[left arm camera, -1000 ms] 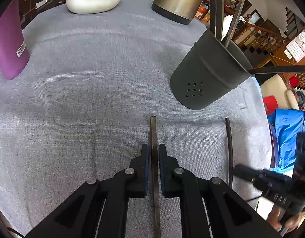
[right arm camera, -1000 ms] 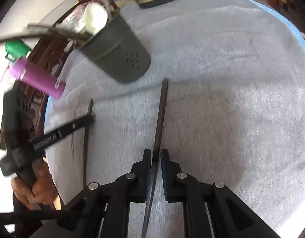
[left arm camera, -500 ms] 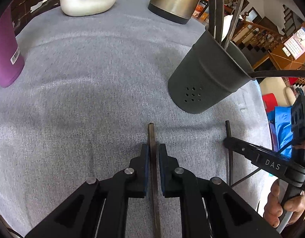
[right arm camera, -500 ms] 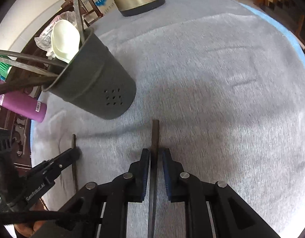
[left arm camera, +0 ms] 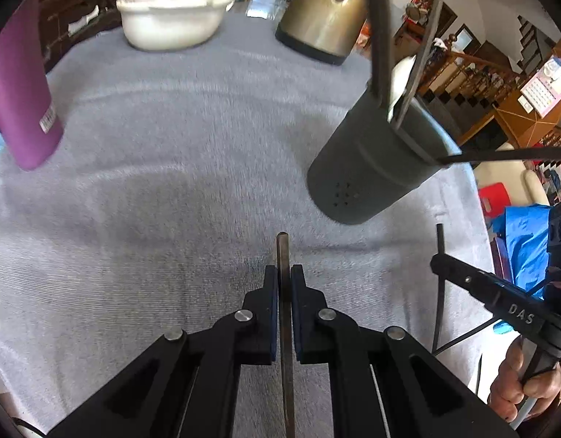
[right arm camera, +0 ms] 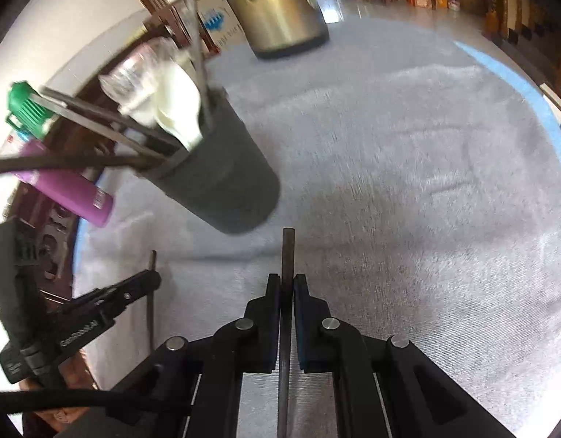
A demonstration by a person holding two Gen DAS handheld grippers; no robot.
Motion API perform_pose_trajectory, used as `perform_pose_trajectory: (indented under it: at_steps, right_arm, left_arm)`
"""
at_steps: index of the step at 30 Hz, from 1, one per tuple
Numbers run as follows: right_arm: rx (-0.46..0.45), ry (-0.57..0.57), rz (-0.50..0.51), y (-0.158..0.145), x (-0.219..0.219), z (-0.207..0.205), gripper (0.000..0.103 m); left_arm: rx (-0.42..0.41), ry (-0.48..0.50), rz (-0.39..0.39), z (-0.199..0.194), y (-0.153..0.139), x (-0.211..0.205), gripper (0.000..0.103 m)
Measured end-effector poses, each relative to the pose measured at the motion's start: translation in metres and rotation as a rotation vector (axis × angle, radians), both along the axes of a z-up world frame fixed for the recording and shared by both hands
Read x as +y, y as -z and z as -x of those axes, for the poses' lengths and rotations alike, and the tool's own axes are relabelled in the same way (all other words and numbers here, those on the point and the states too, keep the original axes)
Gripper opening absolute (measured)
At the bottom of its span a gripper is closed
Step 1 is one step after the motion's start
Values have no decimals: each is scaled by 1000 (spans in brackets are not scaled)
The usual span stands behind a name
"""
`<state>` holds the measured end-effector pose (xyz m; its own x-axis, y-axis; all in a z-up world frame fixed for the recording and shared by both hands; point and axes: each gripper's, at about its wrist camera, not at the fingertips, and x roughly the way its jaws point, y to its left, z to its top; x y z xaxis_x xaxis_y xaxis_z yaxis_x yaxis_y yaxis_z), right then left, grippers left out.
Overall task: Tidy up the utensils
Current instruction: 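Lift both held chopsticks up over the grey cup with both tools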
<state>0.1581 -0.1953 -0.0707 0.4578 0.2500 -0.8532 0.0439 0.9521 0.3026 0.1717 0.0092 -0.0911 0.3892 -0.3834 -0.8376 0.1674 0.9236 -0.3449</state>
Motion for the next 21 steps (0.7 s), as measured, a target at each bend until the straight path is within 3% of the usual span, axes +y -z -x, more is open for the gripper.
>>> perform_pose_trajectory:
  at_steps: [10, 15, 18, 21]
  right_arm:
    - [-182, 61, -104, -52, -29, 15, 7]
    - [-269, 85, -150, -70, -34, 26, 7]
    - [-281, 83, -151, -74, -34, 32, 7]
    - [-267, 82, -157, -68, -34, 35, 7]
  left_arm:
    - [-179, -17, 21, 38, -74, 10, 7]
    - [-262, -7, -2, 52, -97, 10, 7]
    - [-232, -29, -27, 49, -87, 19, 7]
    - [-112, -46, -14, 38, -59, 28, 7]
